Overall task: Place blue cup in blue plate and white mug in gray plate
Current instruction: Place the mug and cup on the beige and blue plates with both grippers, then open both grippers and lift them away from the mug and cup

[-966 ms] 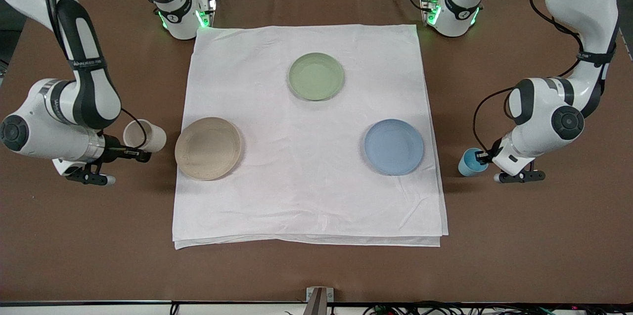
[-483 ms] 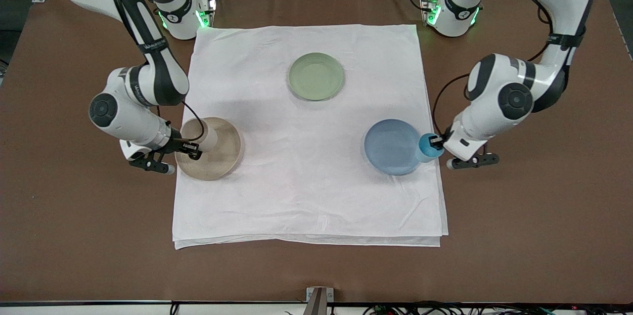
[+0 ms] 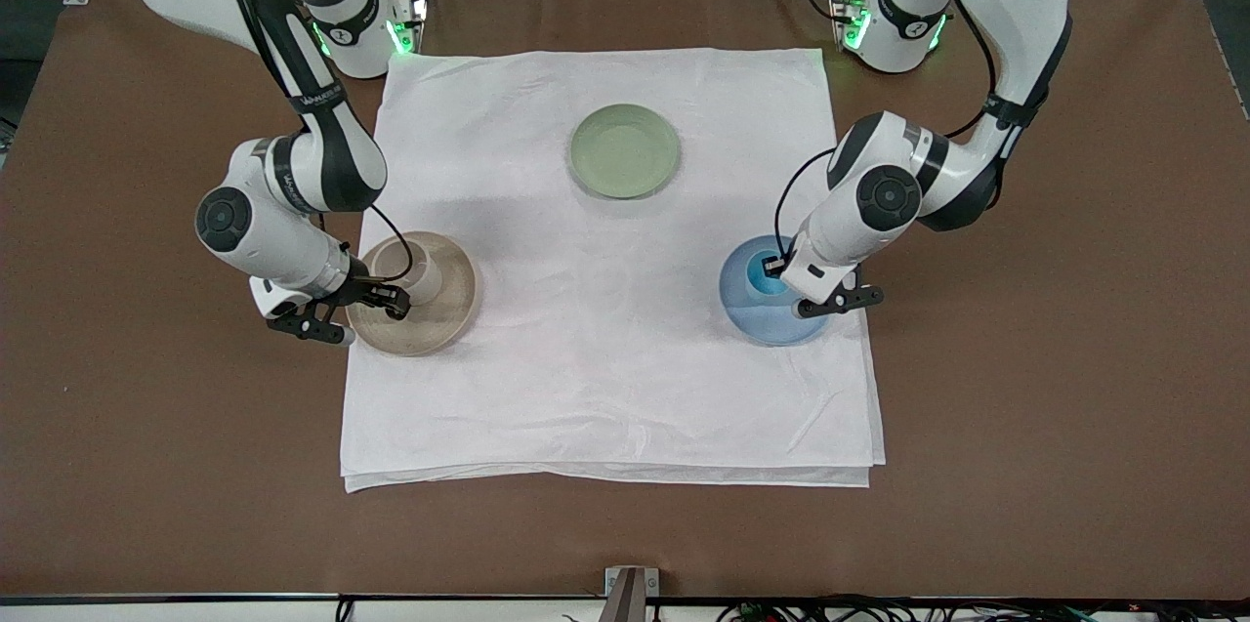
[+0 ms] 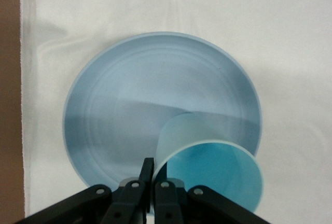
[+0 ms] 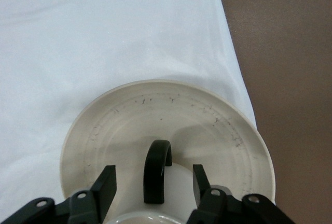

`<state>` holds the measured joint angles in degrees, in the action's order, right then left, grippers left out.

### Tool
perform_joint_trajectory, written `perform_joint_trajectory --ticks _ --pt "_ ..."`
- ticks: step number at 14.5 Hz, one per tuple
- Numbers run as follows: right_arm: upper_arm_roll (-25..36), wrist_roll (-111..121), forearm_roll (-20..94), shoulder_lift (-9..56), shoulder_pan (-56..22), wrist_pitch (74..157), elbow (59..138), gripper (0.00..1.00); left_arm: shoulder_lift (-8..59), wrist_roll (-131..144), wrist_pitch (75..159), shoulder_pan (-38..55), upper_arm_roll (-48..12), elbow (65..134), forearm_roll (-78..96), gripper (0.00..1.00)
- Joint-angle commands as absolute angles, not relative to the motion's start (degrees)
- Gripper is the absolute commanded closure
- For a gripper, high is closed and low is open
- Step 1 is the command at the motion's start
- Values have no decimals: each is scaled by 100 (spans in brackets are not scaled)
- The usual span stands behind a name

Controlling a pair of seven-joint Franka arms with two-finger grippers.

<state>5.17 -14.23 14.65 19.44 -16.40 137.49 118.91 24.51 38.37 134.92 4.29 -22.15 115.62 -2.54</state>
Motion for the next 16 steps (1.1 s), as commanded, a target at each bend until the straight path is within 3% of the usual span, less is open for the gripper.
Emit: perform_joint_trajectory --ticks 1,4,7,11,16 --pt "588 -1380 1512 1311 -1582 12303 11403 0 2417 3902 13465 361 -2206 11522 -517 71" --pt "782 -1301 408 1134 -1547 10124 9937 0 2277 3911 13387 290 -2188 11444 -589 0" --pt "791 -609 237 1108 -1267 8845 9002 0 1812 3850 12152 79 -2197 10490 -598 0" --pt "852 358 211 853 -678 8201 8684 0 1671 3579 10173 -149 -2188 8731 -886 0" --pt "835 431 -79 914 -273 7699 7779 0 819 1638 9407 -851 -2250 8464 -1214 0"
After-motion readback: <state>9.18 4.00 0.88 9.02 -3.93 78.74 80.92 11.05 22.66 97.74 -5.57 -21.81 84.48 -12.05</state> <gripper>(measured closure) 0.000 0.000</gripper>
